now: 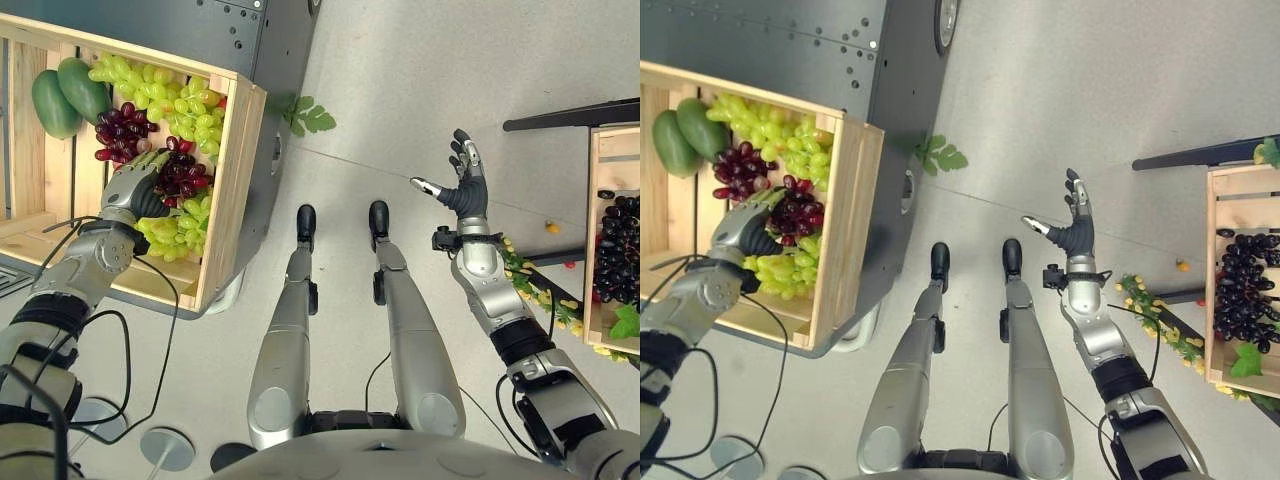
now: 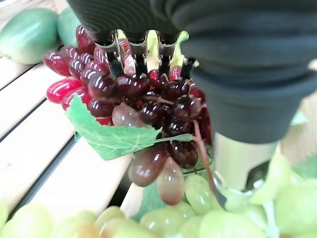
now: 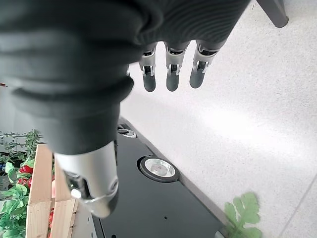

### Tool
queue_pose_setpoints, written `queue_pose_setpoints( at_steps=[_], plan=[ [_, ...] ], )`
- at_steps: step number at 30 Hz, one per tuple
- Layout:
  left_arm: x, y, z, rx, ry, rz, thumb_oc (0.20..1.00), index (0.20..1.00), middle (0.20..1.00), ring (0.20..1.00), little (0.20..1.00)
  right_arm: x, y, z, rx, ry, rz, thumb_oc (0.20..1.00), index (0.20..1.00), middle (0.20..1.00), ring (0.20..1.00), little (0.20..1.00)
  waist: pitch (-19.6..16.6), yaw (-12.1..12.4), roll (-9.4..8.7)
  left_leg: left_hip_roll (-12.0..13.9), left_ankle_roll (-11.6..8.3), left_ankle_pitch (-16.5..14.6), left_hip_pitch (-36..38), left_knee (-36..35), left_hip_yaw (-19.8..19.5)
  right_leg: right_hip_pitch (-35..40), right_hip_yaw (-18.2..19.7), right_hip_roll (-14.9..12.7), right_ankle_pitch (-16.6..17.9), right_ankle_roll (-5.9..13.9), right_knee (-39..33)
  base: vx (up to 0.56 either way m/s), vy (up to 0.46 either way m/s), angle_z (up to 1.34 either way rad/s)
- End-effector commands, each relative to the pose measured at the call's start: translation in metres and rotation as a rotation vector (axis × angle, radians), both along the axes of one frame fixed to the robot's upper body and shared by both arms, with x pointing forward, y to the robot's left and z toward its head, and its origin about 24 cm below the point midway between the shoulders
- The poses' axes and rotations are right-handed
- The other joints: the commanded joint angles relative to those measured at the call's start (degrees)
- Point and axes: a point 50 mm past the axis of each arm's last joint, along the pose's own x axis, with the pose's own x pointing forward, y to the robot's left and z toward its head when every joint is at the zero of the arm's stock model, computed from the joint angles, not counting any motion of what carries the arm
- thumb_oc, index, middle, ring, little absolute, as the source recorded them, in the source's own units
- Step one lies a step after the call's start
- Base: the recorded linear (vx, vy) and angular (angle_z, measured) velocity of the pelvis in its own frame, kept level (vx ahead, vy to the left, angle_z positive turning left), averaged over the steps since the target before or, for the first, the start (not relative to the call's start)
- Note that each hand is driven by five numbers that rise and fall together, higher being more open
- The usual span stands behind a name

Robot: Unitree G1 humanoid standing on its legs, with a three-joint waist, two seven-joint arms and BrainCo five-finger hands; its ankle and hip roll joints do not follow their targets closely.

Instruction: Pick up the fruits from the basket on one side to the basket on the other side

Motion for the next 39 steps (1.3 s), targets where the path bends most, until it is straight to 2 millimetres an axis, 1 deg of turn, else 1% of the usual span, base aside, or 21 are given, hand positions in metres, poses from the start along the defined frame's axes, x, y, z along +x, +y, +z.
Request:
queue_pose_setpoints(
  at_steps=[1,6,8,9,10,12,13,17,19,21,24,26,28,29,33,35,36,38,39],
  plan=[
    [-0.022,0.013,-0.015,0.052,0.031,0.044,1.0,1.0,1.0,1.0,1.0,-0.012,-0.014,0.006,-0.036,-0.073,-0.04,1.0,1.0,1.0,1.0,1.0,-0.6,1.6,1.16,-4.7,3.39,-4.9,-0.3,4.6,-1.3,3.8,1.5,-1.6,2.6,6.2,-5.3,0.0,0.0,0.0],
    [-0.033,0.013,-0.019,-0.064,-0.013,0.078,1.0,1.0,1.0,1.0,1.0,-0.014,-0.019,0.005,-0.046,-0.064,-0.066,1.0,1.0,1.0,1.0,1.0,-0.6,2.4,2.03,-4.9,3.47,-4.9,0.1,4.7,-1.6,4.1,1.5,-1.6,2.3,6.05,-5.1,0.0,0.0,0.0],
    [-0.036,0.021,-0.013,-0.039,-0.028,0.099,1.0,1.0,1.0,1.0,1.0,-0.015,-0.021,0.003,-0.05,-0.059,-0.07,1.0,1.0,1.0,1.0,1.0,-0.6,2.5,2.23,-5.0,3.51,-4.9,0.1,4.6,-1.6,4.2,1.6,-1.7,2.3,6.0,-5.2,0.0,0.0,0.0],
    [-0.036,0.021,-0.013,-0.039,-0.029,0.099,1.0,1.0,1.0,1.0,1.0,-0.015,-0.021,0.003,-0.05,-0.059,-0.07,1.0,1.0,1.0,1.0,1.0,-0.6,2.5,2.21,-5.0,3.51,-4.9,0.1,4.6,-1.6,4.2,1.6,-1.7,2.3,6.0,-5.2,0.0,0.0,0.0],
    [-0.037,0.026,-0.01,-0.023,-0.04,0.119,1.0,1.0,1.0,1.0,1.0,-0.016,-0.022,0.003,-0.049,-0.06,-0.069,1.0,1.0,1.0,1.0,1.0,-0.6,2.5,2.27,-5.0,3.52,-4.9,0.1,4.6,-1.8,4.2,1.5,-1.7,2.4,5.98,-5.3,0.0,0.0,0.0],
    [-0.037,0.026,-0.01,-0.023,-0.04,0.119,1.0,1.0,1.0,1.0,1.0,-0.016,-0.022,0.003,-0.048,-0.06,-0.069,1.0,1.0,1.0,1.0,1.0,-0.6,2.5,2.28,-5.0,3.52,-4.9,0.0,4.6,-1.8,4.2,1.4,-1.7,2.4,5.98,-5.3,0.0,0.0,0.0],
    [-0.038,0.032,0.0,-0.015,-0.082,0.135,1.0,1.0,1.0,1.0,1.0,-0.016,-0.023,0.003,-0.046,-0.06,-0.073,1.0,1.0,1.0,1.0,1.0,-0.6,2.8,2.53,-5.1,3.54,-4.9,0.0,4.5,-2.0,4.3,1.3,-1.8,2.4,6.04,-5.3,0.01,-0.018,0.03],
    [-0.04,0.032,0.008,-0.004,-0.111,0.123,1.0,1.0,1.0,1.0,1.0,-0.017,-0.025,0.001,-0.044,-0.053,-0.08,1.0,1.0,1.0,1.0,1.0,-0.6,3.0,2.73,-5.1,3.58,-4.9,0.1,4.5,-2.1,4.1,1.3,-1.8,2.3,6.0,-5.2,0.0,0.0,0.0],
    [-0.04,0.03,0.012,0.004,-0.128,0.108,1.0,1.0,1.0,1.0,1.0,-0.017,-0.025,0.0,-0.044,-0.05,-0.08,1.0,1.0,1.0,1.0,1.0,-0.6,3.0,2.75,-5.2,3.62,-5.0,0.0,4.5,-2.1,4.0,1.4,-1.8,2.2,5.98,-5.1,0.0,0.0,0.0],
    [-0.039,0.029,0.012,0.009,-0.126,0.101,1.0,1.0,1.0,1.0,1.0,-0.016,-0.025,0.001,-0.046,-0.052,-0.078,1.0,1.0,1.0,1.0,1.0,-0.6,3.0,2.75,-5.2,3.62,-5.1,-0.1,4.6,-2.1,3.9,1.4,-1.8,2.2,5.99,-5.1,0.0,0.0,0.0],
    [-0.036,0.021,0.01,0.012,-0.116,0.069,1.0,1.0,1.0,1.0,1.0,-0.016,-0.025,0.001,-0.049,-0.053,-0.077,1.0,1.0,1.0,1.0,1.0,-0.6,2.8,2.73,-5.3,3.65,-5.2,-0.3,4.8,-2.2,3.5,1.5,-1.8,2.2,6.01,-4.8,0.0,0.0,0.0],
    [-0.033,0.018,0.007,0.032,-0.09,0.052,1.0,1.0,1.0,1.0,1.0,-0.017,-0.025,0.001,-0.05,-0.054,-0.075,1.0,1.0,1.0,1.0,1.0,-0.6,2.6,2.43,-5.4,3.67,-5.2,-0.6,5.0,-2.2,3.4,1.6,-1.7,2.2,6.01,-4.8,0.0,0.0,0.0],
    [-0.022,0.012,0.008,0.066,-0.068,0.028,1.0,1.0,1.0,1.0,1.0,-0.016,-0.023,0.001,-0.05,-0.053,-0.067,1.0,1.0,1.0,1.0,1.0,-0.6,1.9,1.97,-5.4,3.72,-5.3,-1.1,5.2,-2.2,2.9,1.7,-1.6,2.2,5.99,-4.6,0.0,0.0,0.0],
    [-0.021,0.012,0.008,0.067,-0.069,0.026,1.0,1.0,1.0,1.0,1.0,-0.016,-0.023,0.001,-0.049,-0.053,-0.069,1.0,1.0,1.0,1.0,1.0,-0.6,2.1,1.99,-5.4,3.72,-5.3,-1.1,5.2,-2.2,2.8,1.7,-1.7,2.2,5.99,-4.6,0.0,0.0,0.0],
    [-0.005,0.005,0.011,0.109,-0.046,0.001,1.0,1.0,1.0,1.0,1.0,-0.014,-0.02,0.003,-0.044,-0.057,-0.058,1.0,1.0,1.0,1.0,1.0,-0.6,1.2,1.26,-5.3,3.77,-5.4,-2.1,5.8,-2.2,1.9,1.9,-1.4,2.3,5.98,-4.3,0.0,0.0,0.0],
    [-0.001,0.001,0.008,0.094,-0.025,-0.01,1.0,1.0,1.0,1.0,1.0,-0.013,-0.018,0.003,-0.041,-0.057,-0.056,1.0,1.0,1.0,1.0,1.0,-0.6,0.8,0.82,-5.3,3.81,-5.5,-2.6,6.1,-2.0,1.4,2.1,-1.2,2.5,6.0,-4.2,0.0,0.0,0.0],
    [0.0,-0.002,0.001,0.058,0.0,-0.009,1.0,1.0,1.0,1.0,1.0,-0.013,-0.018,0.002,-0.036,-0.053,-0.056,1.0,1.0,1.0,1.0,1.0,-0.6,0.5,0.38,-5.3,3.89,-5.8,-3.0,6.5,-1.7,0.9,2.3,-1.0,2.6,6.03,-4.1,0.0,0.0,0.0],
    [0.0,-0.006,-0.002,0.041,0.015,-0.026,1.0,1.0,1.0,1.0,1.0,-0.013,-0.019,0.002,-0.033,-0.051,-0.064,1.0,1.0,1.0,1.0,1.0,-0.6,0.5,0.27,-5.3,3.93,-5.9,-3.3,6.8,-1.6,0.7,2.4,-1.0,2.7,6.04,-4.1,0.0,0.0,-0.05],
    [-0.004,-0.008,-0.012,-0.007,0.054,-0.03,1.0,1.0,1.0,1.0,1.0,-0.013,-0.021,0.001,-0.028,-0.047,-0.073,1.0,1.0,1.0,1.0,1.0,-0.6,0.4,0.12,-5.2,3.96,-6.0,-3.6,7.0,-1.5,0.4,2.6,-0.9,2.7,6.03,-4.1,0.0,0.004,-0.04]
  ],
)
